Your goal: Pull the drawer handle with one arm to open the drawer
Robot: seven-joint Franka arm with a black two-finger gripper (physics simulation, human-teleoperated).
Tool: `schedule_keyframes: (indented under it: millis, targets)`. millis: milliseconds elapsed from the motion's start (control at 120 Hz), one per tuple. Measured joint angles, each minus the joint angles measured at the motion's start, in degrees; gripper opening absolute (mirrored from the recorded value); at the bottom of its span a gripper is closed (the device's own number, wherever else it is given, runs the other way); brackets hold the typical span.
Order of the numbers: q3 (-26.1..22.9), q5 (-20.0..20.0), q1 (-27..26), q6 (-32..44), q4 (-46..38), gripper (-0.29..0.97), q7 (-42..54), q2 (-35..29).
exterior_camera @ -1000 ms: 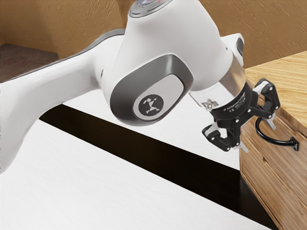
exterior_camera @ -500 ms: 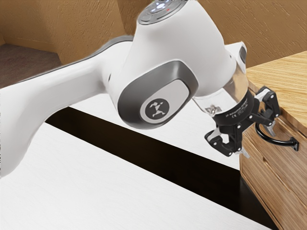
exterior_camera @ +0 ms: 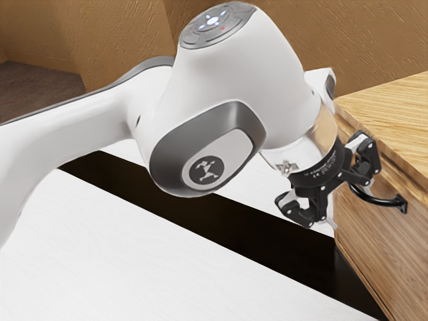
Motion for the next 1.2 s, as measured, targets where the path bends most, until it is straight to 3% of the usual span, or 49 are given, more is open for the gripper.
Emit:
schedule_keyframes:
  millis: [1200]
  targets:
    - [2.9, -6.4, 0.1, 3.2, -13.2, 0.37, -0.3, -14.0]
